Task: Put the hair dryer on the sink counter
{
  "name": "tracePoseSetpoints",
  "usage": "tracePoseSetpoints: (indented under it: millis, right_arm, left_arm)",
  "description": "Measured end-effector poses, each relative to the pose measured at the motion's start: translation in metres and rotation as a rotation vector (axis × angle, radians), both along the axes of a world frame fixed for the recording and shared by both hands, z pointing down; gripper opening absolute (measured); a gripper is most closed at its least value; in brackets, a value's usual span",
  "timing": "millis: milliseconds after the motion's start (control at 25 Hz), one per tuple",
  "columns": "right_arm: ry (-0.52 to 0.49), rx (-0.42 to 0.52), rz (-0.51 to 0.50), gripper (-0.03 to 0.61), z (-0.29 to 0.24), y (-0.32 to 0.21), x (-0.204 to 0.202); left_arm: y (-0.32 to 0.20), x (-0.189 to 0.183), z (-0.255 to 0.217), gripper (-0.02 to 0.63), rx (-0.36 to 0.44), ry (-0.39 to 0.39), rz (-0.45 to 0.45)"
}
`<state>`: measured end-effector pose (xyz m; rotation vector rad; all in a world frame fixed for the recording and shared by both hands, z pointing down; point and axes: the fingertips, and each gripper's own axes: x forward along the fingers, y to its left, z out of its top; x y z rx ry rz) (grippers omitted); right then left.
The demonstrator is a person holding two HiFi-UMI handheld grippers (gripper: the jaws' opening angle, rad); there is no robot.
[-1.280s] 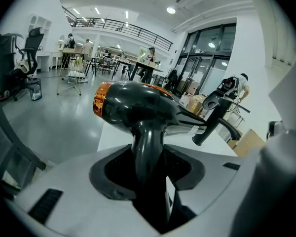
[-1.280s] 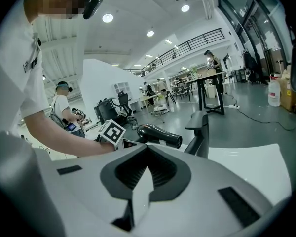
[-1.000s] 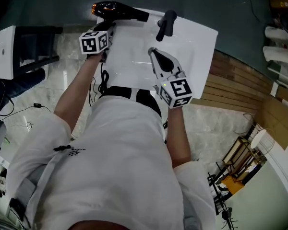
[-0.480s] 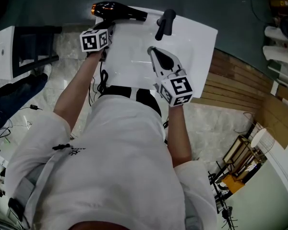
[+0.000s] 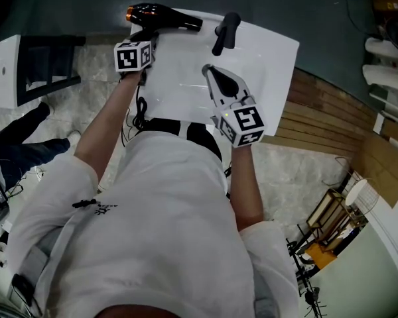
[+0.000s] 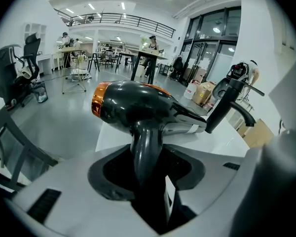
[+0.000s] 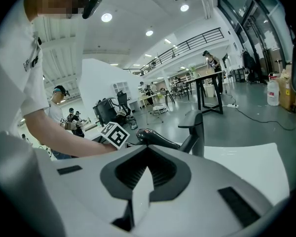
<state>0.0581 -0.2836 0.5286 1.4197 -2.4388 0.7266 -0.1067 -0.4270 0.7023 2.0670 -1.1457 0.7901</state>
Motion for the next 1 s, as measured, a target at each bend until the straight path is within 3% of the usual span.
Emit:
tracePoseSetpoints:
  millis: [600, 1000]
  right_arm:
    - [-0.004, 0.008, -0.002, 0.008, -0.003, 0.008, 0.005]
    - [-0.016, 0.031, -0.027, 0.008, -0.008, 0.008, 0.003]
  left_arm:
    - [0.002, -0.002, -0.006, 0.201, 0.027, -0.027, 0.025]
    - [0.009, -0.011, -0.02, 0.233, 0.061, -0.006, 0.015]
